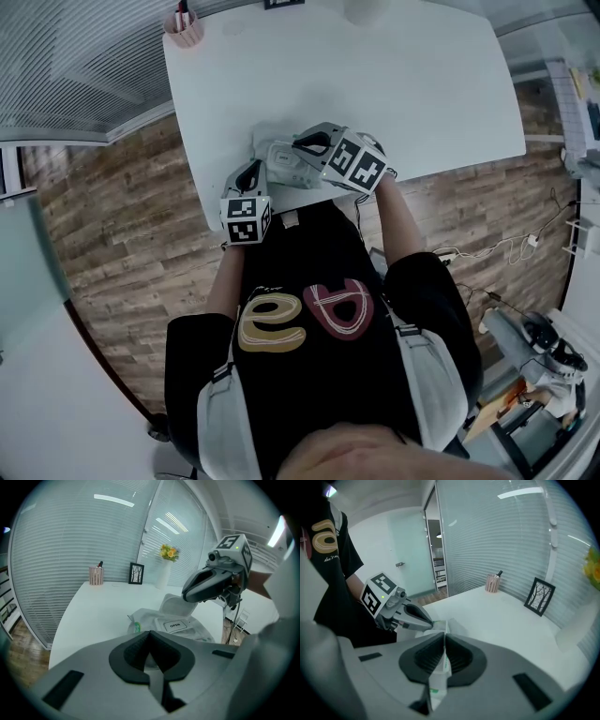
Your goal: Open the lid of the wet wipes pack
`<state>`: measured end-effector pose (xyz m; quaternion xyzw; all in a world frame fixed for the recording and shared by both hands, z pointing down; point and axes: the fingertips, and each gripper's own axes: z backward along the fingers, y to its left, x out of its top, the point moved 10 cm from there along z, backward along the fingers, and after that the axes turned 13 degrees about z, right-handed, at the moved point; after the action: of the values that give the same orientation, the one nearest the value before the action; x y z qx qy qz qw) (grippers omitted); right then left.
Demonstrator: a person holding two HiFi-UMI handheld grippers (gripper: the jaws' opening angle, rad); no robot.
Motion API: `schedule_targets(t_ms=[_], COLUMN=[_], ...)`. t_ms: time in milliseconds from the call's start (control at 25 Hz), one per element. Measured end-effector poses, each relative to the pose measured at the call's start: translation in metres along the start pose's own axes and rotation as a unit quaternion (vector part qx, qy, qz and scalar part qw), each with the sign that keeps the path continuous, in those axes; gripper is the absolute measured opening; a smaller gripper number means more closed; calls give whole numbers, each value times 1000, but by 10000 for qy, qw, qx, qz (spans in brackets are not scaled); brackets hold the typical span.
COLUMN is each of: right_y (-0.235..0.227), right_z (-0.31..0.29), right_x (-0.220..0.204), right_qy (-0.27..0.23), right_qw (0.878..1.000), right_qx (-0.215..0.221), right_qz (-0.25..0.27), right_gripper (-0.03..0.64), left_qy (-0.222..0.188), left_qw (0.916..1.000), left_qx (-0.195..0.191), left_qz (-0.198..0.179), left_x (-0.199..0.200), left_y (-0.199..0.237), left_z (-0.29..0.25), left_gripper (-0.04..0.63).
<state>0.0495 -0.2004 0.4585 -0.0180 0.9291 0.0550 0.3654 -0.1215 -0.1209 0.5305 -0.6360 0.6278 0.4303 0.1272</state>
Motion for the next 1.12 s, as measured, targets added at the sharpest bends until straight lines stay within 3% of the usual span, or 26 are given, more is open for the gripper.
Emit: schedule_targets(t_ms=[1120], right_y=[-26], right_z=[-4], right_x=[-17], right_qy=[-245], right_qw=[9979], right_qx=[-306], right_qz=[-509], right_gripper=[28], left_qy=[37], left_qw=[9999], left_qx=[141], left_qz=[-60], left_x=[0], left_y=[-3], left_z=[3], left_gripper=[17])
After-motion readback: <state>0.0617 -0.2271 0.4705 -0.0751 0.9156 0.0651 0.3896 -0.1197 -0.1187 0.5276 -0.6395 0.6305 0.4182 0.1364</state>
